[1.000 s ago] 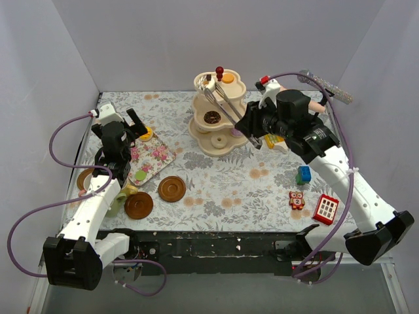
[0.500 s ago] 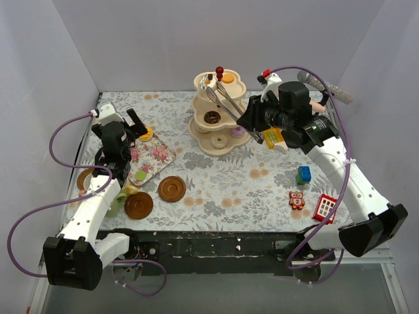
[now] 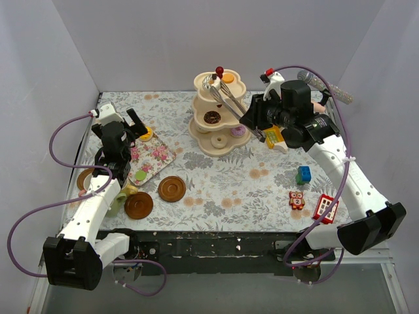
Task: Serve the afternoon tea
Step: Place the desert on the desert table.
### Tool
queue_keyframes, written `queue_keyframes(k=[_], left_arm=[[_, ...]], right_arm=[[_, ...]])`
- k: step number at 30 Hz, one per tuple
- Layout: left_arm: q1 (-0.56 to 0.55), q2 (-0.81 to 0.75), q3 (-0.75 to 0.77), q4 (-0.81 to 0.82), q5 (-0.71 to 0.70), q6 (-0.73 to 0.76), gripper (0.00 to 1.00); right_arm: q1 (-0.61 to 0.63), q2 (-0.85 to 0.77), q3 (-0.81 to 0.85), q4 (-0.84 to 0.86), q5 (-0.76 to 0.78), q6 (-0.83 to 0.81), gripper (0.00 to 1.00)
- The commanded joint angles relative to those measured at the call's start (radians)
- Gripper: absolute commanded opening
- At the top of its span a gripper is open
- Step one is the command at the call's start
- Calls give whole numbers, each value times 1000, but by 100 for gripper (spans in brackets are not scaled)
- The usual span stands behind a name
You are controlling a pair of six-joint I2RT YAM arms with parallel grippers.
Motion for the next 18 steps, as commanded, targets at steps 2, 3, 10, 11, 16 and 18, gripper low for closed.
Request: queue_keyframes(k=[2, 3, 10, 11, 16, 18], left_arm=[[-4, -5, -6, -2, 5, 1, 98], [-4, -5, -6, -2, 5, 1, 98], [-4, -7, -8, -2, 5, 1, 98], [-4, -7, -5, 0, 5, 1, 98], [-3, -7, -5, 0, 5, 1, 98], [-3, -5, -5, -2, 5, 1, 98]], right_arm=[[-11, 4, -4, 44, -24, -7, 19], [-13, 7, -2, 42, -25, -7, 19], [-16, 16, -1, 36, -30, -5, 20], [-16, 16, 1, 36, -28, -4, 20], [-18, 18, -1, 33, -27, -5, 21], [-18, 20, 4, 30, -28, -4, 23]])
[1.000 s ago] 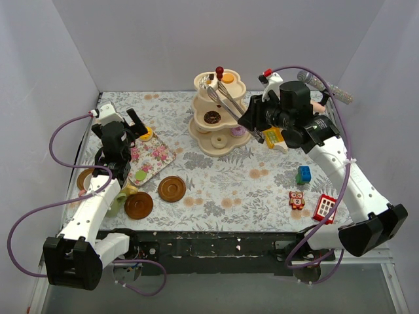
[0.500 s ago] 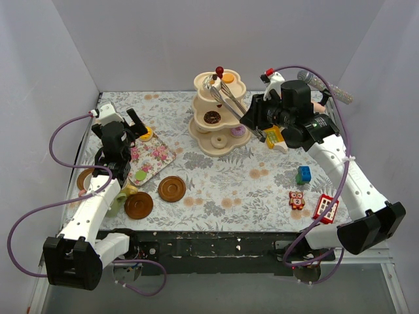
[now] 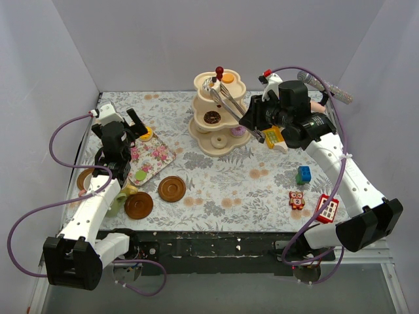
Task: Serve the afternoon tea
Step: Place the desert on the desert table.
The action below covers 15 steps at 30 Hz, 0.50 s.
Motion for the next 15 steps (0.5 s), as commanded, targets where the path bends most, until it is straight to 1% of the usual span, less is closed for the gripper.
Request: queue_keyframes(k=[1, 9, 15], left_arm=[[-4, -7, -6, 0, 5, 1, 98], [-3, -7, -5, 0, 5, 1, 98], [-4, -5, -8, 0, 8, 1, 98]], right_arm=[[-6, -2, 15, 30, -17, -2, 25], [-6, -1, 19, 27, -16, -9, 40], [-6, -1, 27, 22, -8, -16, 47]])
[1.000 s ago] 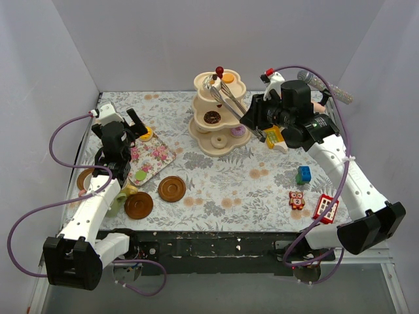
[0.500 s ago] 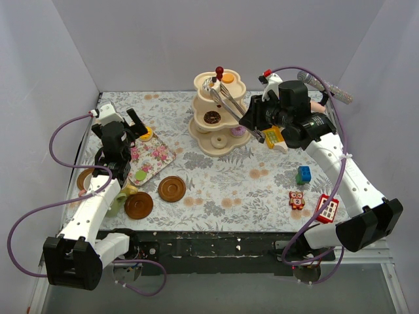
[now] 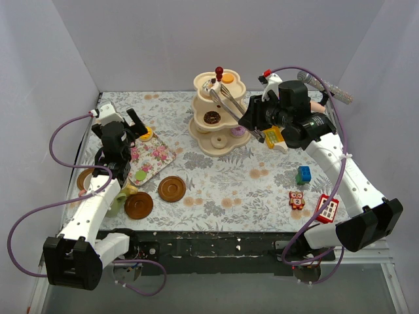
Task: Serve the afternoon tea
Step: Place the desert on the desert table.
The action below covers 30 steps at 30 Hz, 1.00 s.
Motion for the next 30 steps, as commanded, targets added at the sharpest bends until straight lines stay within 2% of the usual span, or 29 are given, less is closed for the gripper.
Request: queue_keyframes(k=[1, 15, 30], left_arm=[[-4, -5, -5, -1, 7, 1, 98], [-4, -5, -6, -1, 9, -1, 98], [-4, -12, -6, -1, 18, -4, 98]], right_arm=[[-6, -1, 30, 19, -5, -15, 48], [-6, -15, 73, -10, 10, -32, 51], [-6, -121, 81, -13, 17, -13, 50]])
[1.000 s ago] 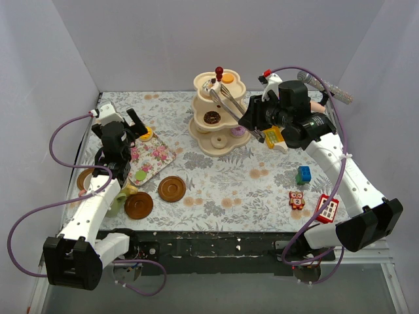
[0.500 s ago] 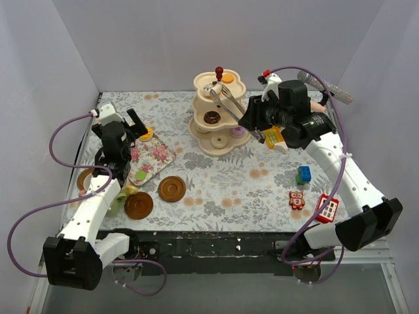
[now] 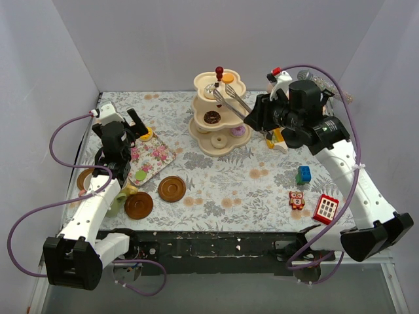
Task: Serve the afternoon tea
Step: Place the desert on the desert table, then pick up the desert from the tray.
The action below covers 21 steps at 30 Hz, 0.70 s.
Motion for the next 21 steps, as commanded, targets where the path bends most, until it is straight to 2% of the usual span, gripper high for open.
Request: queue_keyframes(k=[1, 7, 13, 17, 21], left_arm=[[-3, -13, -6, -1, 4, -4, 98], [-4, -15, -6, -1, 2, -5, 98], [-4, -25, -3, -13, -71, -10, 98], [-3, -74, -31, 14, -148, 2, 98], [-3, -108, -48, 42, -168, 7, 98]], right_arm=[[-6, -52, 44, 58, -14, 11, 50], [40, -54, 22, 148, -89, 42, 48], [250, 46, 65, 188, 34, 26, 47], [344, 115, 58, 214, 111, 28, 45], [417, 210, 61, 225, 146, 26, 45]])
